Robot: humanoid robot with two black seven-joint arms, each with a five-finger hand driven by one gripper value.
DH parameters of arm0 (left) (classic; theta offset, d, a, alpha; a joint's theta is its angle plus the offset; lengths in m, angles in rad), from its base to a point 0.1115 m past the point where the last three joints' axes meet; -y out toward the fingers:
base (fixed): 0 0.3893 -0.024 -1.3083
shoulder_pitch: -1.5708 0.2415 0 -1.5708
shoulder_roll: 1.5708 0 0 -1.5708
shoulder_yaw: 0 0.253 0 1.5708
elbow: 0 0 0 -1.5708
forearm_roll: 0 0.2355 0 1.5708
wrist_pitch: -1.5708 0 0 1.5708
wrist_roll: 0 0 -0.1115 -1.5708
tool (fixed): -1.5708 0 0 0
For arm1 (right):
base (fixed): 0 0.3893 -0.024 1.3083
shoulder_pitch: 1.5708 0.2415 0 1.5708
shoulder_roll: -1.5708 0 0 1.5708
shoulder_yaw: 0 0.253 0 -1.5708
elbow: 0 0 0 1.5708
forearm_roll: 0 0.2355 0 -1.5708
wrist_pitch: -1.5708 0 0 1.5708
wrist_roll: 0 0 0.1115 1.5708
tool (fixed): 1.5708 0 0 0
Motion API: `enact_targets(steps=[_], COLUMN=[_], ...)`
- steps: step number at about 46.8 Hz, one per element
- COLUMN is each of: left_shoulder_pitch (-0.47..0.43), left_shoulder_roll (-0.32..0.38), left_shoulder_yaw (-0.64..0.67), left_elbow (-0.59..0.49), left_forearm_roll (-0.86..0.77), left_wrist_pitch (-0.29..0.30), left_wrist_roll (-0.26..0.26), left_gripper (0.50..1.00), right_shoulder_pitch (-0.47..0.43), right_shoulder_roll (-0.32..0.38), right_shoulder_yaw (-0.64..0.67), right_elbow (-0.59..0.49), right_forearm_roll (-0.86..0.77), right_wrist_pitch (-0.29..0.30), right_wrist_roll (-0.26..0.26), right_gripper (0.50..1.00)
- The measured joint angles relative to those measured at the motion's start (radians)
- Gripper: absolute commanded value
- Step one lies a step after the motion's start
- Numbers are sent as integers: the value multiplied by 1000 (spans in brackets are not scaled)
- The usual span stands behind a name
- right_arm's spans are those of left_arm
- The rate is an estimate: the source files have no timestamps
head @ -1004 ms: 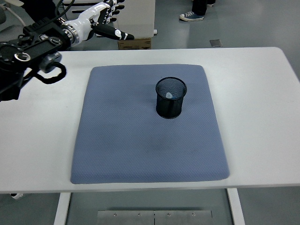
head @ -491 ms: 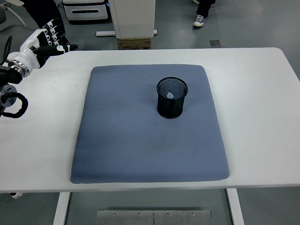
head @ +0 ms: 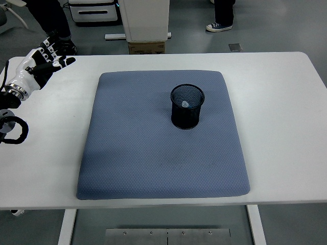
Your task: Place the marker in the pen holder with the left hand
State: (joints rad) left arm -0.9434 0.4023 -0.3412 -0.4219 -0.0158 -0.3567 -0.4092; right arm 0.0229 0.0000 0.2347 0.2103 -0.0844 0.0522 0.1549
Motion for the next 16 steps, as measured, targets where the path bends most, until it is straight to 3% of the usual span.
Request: enact_targets(steps=[16], left_shoulder_pitch=[20], left_shoulder_roll=[-5], left_shoulder_yaw=[-10], left_elbow=[0], left_forearm_roll=[14], left_wrist_pitch=[22], left_wrist_roll=[-1], left_gripper=[1000], right_shoulder_pitch=[-1], right_shoulder_roll=[0], right_shoulder_yaw=[-2], right_elbow=[1], right_forearm_roll=[-5], right_wrist_pitch=[1], right_wrist_roll=[1], right_gripper=[1000])
